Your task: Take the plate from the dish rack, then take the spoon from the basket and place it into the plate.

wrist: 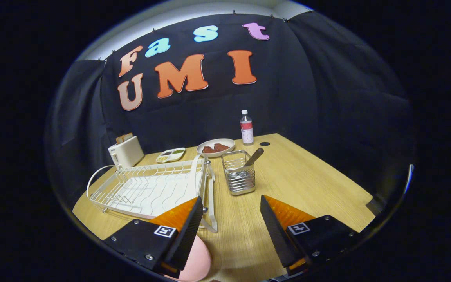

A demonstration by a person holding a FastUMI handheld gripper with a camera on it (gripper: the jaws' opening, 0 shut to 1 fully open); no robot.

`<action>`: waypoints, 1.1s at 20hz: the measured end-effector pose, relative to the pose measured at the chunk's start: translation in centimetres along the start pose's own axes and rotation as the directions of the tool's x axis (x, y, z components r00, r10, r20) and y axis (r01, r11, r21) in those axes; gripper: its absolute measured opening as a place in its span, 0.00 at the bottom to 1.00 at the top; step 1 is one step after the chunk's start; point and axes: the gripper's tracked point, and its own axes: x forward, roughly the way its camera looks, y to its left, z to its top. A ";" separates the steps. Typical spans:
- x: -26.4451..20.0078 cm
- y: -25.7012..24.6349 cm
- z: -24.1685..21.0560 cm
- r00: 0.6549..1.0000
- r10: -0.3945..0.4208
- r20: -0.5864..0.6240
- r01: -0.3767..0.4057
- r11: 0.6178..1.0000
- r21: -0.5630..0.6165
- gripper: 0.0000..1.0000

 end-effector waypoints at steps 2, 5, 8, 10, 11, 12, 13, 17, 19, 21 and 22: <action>0.1 -0.5 1.5 0.999 -0.004 0.042 0.004 1.000 0.004 0.88; 1.0 -1.3 3.2 0.996 -0.012 0.091 0.012 1.000 -0.007 0.88; 2.5 -1.9 3.8 0.993 -0.013 0.115 0.015 1.000 -0.020 0.88; 3.7 -2.1 3.8 0.992 -0.010 0.124 0.014 1.000 -0.028 0.89; 4.5 -2.2 3.4 0.993 -0.012 0.120 0.017 0.999 -0.035 0.88; 5.1 -2.2 3.2 0.993 -0.012 0.115 0.017 0.999 -0.043 0.88; 5.8 -2.4 3.1 0.994 -0.017 0.107 0.021 0.999 -0.045 0.88; 8.5 -3.1 2.8 0.996 -0.031 0.089 0.035 0.999 -0.040 0.89; 9.9 -3.6 3.1 0.995 -0.043 0.090 0.047 0.998 -0.036 0.89; 11.0 -4.1 3.2 0.995 -0.055 0.088 0.059 0.998 -0.037 0.89; 11.3 -4.2 3.1 0.995 -0.058 0.086 0.061 0.997 -0.038 0.88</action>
